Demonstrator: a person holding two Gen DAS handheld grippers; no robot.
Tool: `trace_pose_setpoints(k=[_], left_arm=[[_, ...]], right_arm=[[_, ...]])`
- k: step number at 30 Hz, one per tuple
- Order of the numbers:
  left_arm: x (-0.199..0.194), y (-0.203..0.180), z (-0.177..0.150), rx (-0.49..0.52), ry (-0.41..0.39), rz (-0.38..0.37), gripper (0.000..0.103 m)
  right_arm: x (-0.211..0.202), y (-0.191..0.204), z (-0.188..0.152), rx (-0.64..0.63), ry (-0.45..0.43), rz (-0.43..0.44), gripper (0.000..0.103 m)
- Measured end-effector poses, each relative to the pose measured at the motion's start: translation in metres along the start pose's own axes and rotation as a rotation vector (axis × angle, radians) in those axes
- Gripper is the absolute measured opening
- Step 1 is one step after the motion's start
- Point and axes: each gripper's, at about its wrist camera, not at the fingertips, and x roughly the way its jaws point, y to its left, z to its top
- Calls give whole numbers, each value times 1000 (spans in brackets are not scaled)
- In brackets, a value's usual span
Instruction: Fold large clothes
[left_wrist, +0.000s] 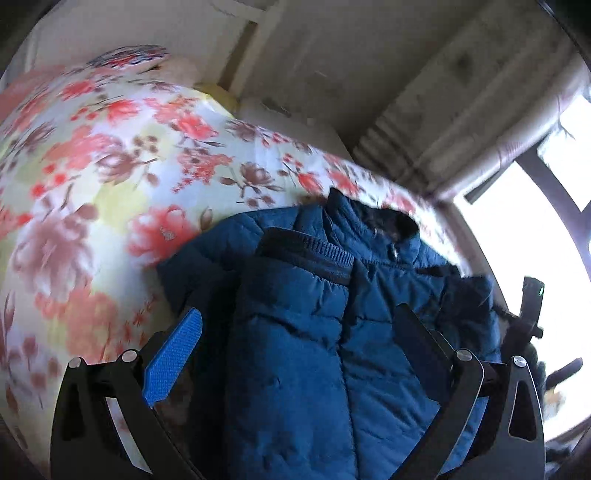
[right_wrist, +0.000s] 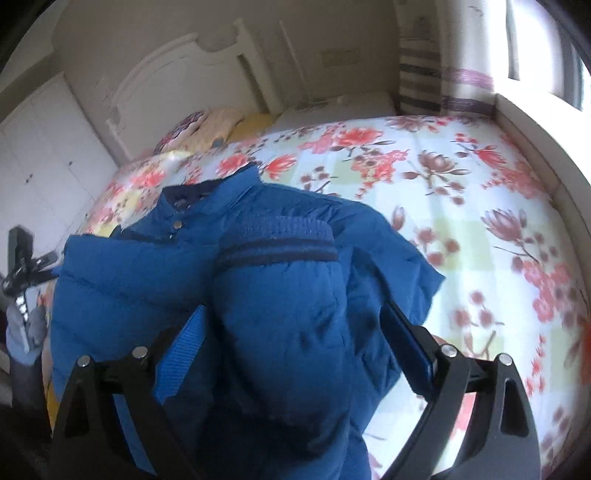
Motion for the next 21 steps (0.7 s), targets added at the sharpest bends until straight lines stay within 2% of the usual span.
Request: trace_pose_setpoints(k=[3,6,10,11,12,13,14,15,16,18,21], left_arm=[[16,1,11,73,61,23,99],[38,-2,23,154,107,38,99],[61,0,34,183,153,38,98],[64,2,34,174,157,12,92],[67,4,33,155,152,-34,72],[64,3,31,139,132,-65,58],[56,1,27,130,86,-50,38],[41,-6,22,129,41,-20,22],[27,-10,19,119,8,-22,22],[-31,-26,18,111,-110,-64,22],[-80,-36,49,81,-193,-126,22]], right_arm=[[4,-2,-2,-4,-8,27,82],[3,-8,-2,10,-34,41,80],[2,-3,0,-13,-59,45,75],[2,-1,1,-19,-60,40,74],[2,1,2,-23,-62,39,68],[1,3,2,-34,-71,39,62],[-1,5,0,-47,-87,22,45],[-6,9,-2,-61,-104,20,19],[-13,13,-3,-58,-121,20,14],[-53,27,-6,-29,-207,18,10],[-120,50,12,-78,-332,39,10]])
